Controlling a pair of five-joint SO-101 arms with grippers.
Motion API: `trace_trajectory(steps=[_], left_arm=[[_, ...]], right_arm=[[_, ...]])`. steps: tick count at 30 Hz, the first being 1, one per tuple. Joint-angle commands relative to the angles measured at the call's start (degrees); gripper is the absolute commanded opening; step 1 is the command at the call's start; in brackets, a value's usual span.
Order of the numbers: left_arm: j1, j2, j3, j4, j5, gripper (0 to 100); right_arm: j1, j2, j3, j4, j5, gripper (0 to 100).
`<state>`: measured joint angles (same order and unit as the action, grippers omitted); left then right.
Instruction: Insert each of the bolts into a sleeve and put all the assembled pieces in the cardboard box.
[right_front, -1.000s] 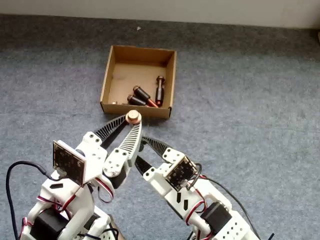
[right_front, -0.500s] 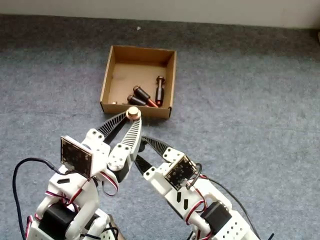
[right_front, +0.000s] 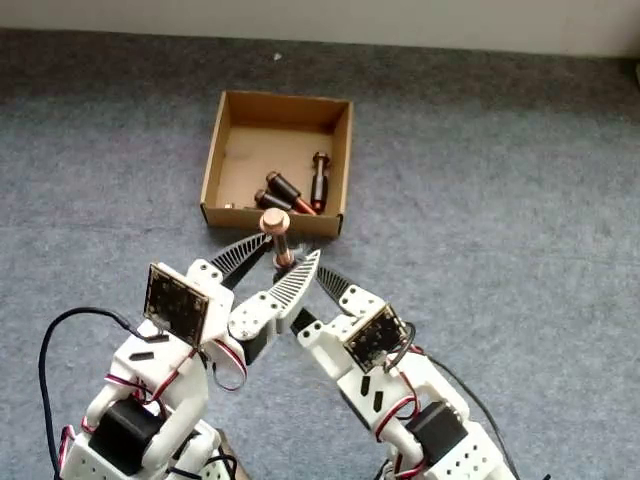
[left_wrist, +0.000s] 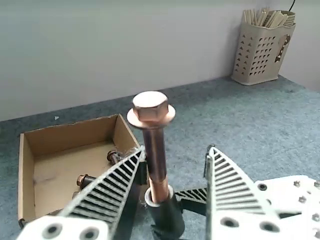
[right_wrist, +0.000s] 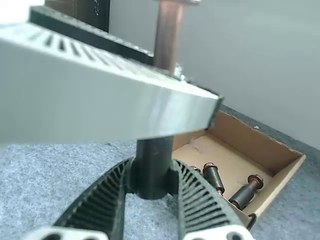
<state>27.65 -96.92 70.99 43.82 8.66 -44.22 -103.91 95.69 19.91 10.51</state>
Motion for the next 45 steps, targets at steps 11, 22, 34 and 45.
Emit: trace_trajectory(steps=[11,22,34,45], left_arm=[[0.6,0.1,-3.9,8.2,-0.1,29],[-11.4,0.6,-4.5,9.7,-4.3,28],[-26.3,0.1,9.4,9.7,-20.4,5],[-29.4,0.0,22.5,9.7,-20.7,4]], right_arm=[[4.5,-1.3,7.5,-2.1,-5.6,0.5],[9.5,-1.0,8.1,-1.6,-5.7,0.5],[15.3,-1.1,8.1,1.9,-5.7,0.5],[15.2,-0.8,2.9,8.7,-12.9,0.5]])
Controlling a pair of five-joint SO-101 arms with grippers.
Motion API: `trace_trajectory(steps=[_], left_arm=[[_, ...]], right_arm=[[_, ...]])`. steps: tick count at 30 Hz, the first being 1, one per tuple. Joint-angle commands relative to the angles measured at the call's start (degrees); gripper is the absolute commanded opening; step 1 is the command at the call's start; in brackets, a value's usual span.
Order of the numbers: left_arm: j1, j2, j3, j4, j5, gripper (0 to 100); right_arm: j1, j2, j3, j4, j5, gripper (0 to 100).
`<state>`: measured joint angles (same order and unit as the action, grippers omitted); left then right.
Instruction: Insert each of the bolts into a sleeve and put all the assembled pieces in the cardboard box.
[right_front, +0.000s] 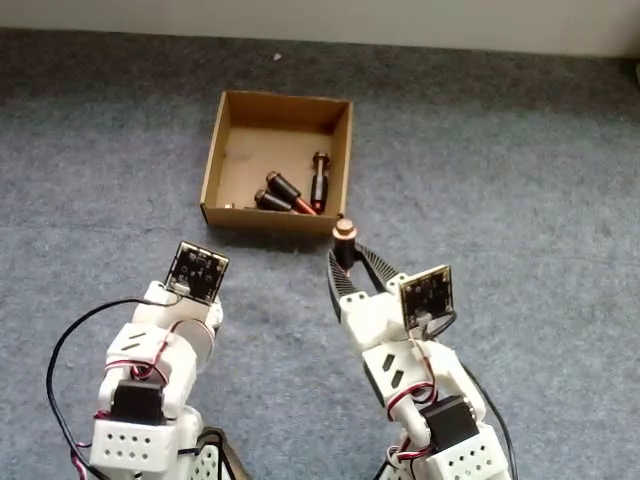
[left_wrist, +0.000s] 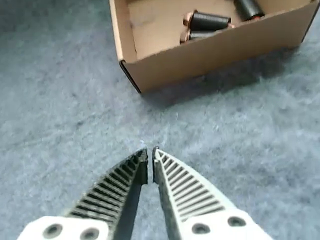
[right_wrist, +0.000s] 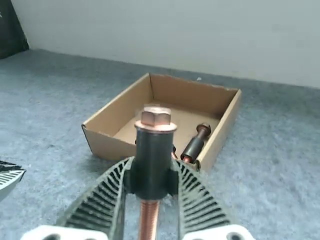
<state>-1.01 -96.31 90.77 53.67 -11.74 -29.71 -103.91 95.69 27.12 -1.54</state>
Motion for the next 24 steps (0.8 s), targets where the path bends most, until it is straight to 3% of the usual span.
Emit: trace_trajectory(steps=[1,17,24], left_arm=[[-0.8,-0.6,3.6,-0.2,-0.4,4],[-0.6,0.0,6.8,0.2,-0.4,4],[-0.6,0.0,6.8,0.2,-0.4,4]], right_arm=[[0.7,-0.8,2.2,2.1,-0.9,0.5],[0.4,0.2,-9.1,2.2,-0.5,0.5],[0.4,20.3,-17.9,-6.1,-0.4,0.5]])
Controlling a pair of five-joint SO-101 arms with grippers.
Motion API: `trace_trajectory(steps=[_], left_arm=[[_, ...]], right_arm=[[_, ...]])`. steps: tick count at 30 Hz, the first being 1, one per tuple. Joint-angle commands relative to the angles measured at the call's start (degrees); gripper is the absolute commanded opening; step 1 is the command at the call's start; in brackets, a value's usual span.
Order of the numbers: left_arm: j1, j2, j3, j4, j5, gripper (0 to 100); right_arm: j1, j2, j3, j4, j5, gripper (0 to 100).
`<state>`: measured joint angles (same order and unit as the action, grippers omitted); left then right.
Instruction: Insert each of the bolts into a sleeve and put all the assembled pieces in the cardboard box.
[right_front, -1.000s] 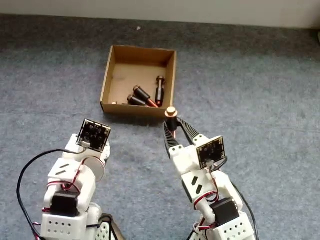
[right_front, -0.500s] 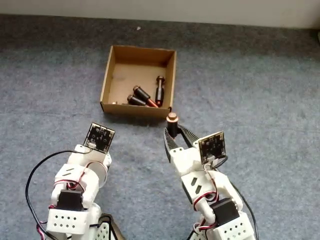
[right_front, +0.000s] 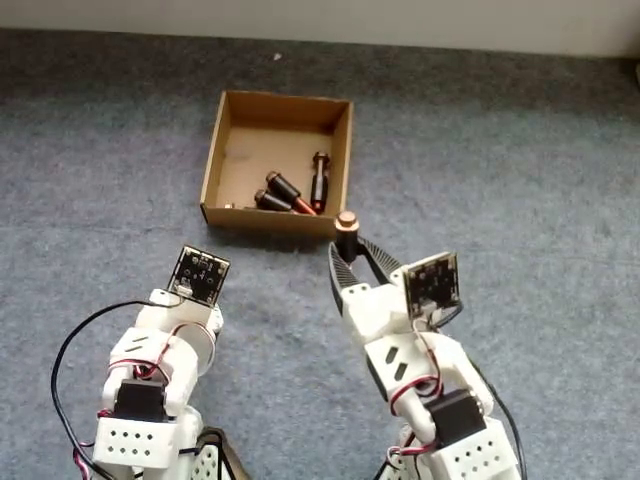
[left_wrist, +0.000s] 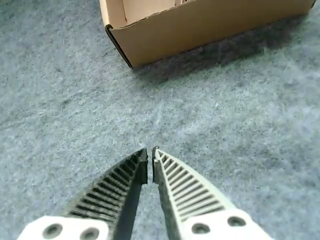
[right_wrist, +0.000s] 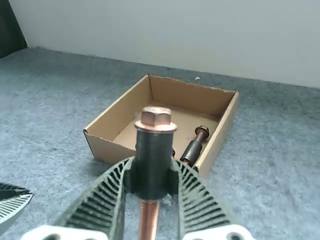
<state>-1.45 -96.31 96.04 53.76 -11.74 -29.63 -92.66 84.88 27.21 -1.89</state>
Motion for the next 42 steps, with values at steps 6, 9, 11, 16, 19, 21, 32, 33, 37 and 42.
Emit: trace_trajectory(steps=[6,9,11,16,19,21,32,33,37,42], left_arm=[[-0.4,0.0,1.5,0.1,-0.4,4],[-0.4,0.0,1.5,0.1,-0.4,4],[-0.4,0.0,1.5,0.1,-0.4,4],[-0.4,0.0,1.5,0.1,-0.4,4],[-0.4,0.0,1.5,0.1,-0.4,4],[-0.4,0.0,1.5,0.1,-0.4,4],[-0.5,0.0,1.5,0.1,-0.4,4],[-0.5,0.0,1.5,0.1,-0.4,4],[-0.5,0.0,1.5,0.1,-0.4,4],[-0.5,-0.4,1.5,0.1,-0.4,4]], right_arm=[[0.4,31.4,-17.1,-21.6,-0.1,0.5],[0.4,42.6,-22.6,-28.2,-0.1,0.5],[0.4,50.0,-26.2,-32.1,-0.1,0.5],[0.7,68.3,-34.1,-40.7,-0.1,0.9],[1.5,78.1,-38.9,-42.0,0.0,1.1],[1.6,83.4,-42.5,-41.9,0.0,3.3],[2.5,85.9,-46.6,-41.5,0.0,14.0],[2.5,84.4,-45.4,-40.3,0.4,13.1],[2.2,76.1,-40.2,-35.6,7.4,0.5],[2.5,65.1,-29.3,-32.1,9.3,0.5]])
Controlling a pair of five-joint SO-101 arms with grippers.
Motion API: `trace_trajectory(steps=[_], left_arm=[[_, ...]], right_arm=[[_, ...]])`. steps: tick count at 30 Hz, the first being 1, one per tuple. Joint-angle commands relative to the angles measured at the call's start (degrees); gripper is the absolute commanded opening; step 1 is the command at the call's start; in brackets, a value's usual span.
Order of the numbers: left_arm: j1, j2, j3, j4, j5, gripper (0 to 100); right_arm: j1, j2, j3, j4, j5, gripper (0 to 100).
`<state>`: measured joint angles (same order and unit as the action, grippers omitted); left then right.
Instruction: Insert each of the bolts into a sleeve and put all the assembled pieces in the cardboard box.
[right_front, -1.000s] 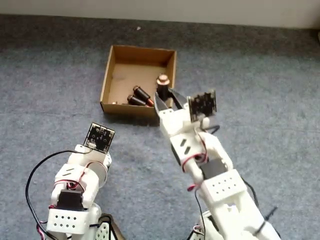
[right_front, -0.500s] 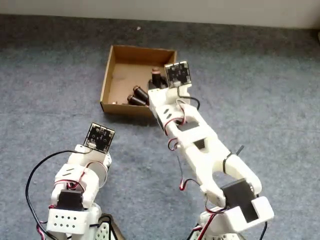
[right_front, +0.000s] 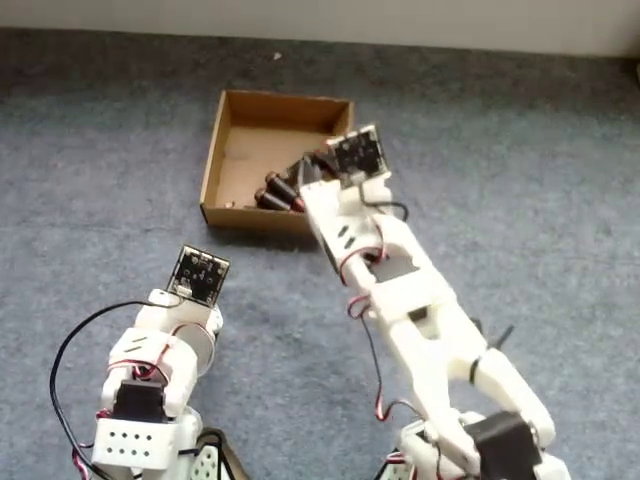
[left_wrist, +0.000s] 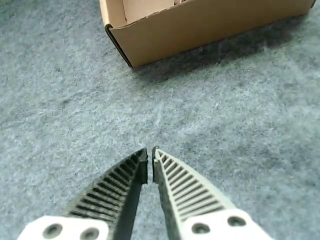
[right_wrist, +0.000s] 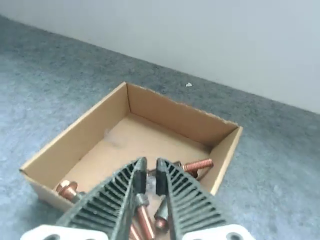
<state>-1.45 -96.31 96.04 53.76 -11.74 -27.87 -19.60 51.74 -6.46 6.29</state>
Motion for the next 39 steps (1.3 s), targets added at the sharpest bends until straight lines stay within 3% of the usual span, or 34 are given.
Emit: trace_trajectory(steps=[1,14,24,29,39], left_arm=[[-0.5,-0.4,1.5,0.1,-0.4,4],[-0.5,-0.5,1.5,0.1,-0.4,4],[-0.5,-0.5,1.5,-0.2,-0.4,4],[-0.5,-0.5,1.5,-0.2,-0.4,4],[-0.5,-0.5,1.5,-0.3,-0.4,4]], right_arm=[[0.8,-10.4,6.2,2.1,1.1,0.5],[6.1,-43.2,35.6,2.8,1.1,0.5],[6.5,-59.7,51.0,3.6,1.1,0.5],[7.9,-65.5,52.6,14.4,1.0,0.5],[8.0,-77.1,52.6,48.5,1.0,0.5]])
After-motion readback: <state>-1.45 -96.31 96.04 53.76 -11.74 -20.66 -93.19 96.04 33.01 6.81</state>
